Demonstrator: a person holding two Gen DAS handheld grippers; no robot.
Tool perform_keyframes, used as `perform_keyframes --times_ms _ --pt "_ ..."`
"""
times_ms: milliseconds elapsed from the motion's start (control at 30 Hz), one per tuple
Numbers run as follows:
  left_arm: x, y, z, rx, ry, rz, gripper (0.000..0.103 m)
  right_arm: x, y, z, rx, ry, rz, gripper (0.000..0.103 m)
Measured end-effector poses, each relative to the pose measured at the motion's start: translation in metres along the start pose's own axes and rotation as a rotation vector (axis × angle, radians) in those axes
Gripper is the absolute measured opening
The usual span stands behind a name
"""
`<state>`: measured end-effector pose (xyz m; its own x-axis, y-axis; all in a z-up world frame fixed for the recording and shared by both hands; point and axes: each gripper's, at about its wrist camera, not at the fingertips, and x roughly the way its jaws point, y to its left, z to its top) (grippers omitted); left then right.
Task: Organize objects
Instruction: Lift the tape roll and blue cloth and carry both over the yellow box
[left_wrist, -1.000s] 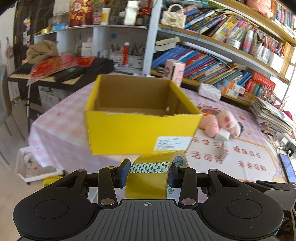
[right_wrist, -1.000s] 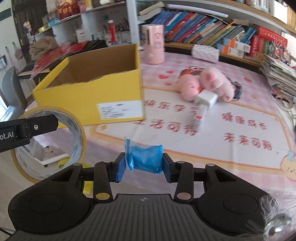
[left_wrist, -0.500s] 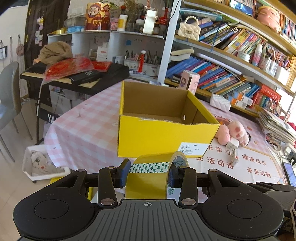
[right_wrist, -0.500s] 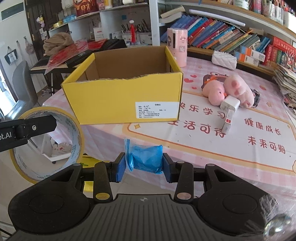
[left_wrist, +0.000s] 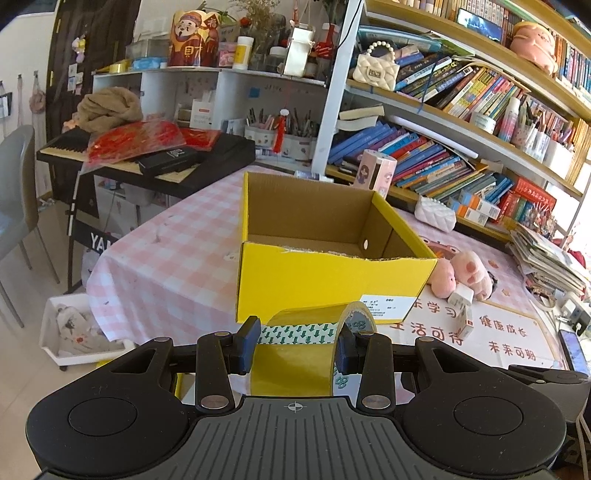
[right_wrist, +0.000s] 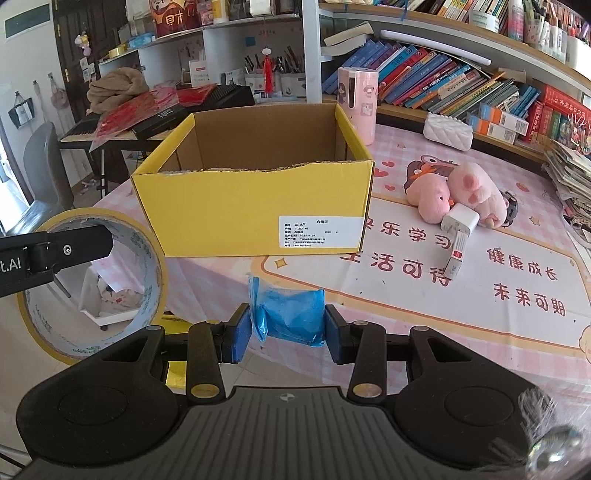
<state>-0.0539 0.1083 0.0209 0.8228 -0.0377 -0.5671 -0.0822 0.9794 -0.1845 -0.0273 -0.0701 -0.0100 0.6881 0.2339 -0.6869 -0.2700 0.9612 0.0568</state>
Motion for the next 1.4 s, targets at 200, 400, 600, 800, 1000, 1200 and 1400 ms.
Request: perform_keyframes --times_ms 200,400,600,800,1000,1200,1400 --pt "0.0 0.002 0.003 0.003 -0.006 -0.006 0.038 0.0 0.001 0.001 -0.001 -0.003 -0.004 0.039" --pt "0.001 0.001 0.014 0.007 -0.03 -0.003 0.038 0.001 0.002 0.008 -0.007 -0.019 -0.009 0.039" --pt "0.006 -0.007 0.035 0.015 -0.077 -0.001 0.038 0.001 0.002 0.027 -0.024 -0.068 -0.009 0.039" --pt "0.026 -0.011 0.064 -0.004 -0.122 0.0 0.038 0.006 -0.005 0.068 -0.056 -0.157 -0.003 0.039" --pt "0.06 -0.016 0.089 -0.015 -0.136 0.041 0.038 0.034 -0.013 0.117 -0.098 -0.203 0.023 0.039" --pt "0.103 -0.025 0.103 -0.022 -0.103 0.082 0.038 0.075 -0.021 0.152 -0.206 -0.192 0.05 0.039" --pt "0.142 -0.031 0.106 -0.021 -0.047 0.132 0.038 0.12 -0.026 0.168 -0.366 -0.124 0.081 0.039"
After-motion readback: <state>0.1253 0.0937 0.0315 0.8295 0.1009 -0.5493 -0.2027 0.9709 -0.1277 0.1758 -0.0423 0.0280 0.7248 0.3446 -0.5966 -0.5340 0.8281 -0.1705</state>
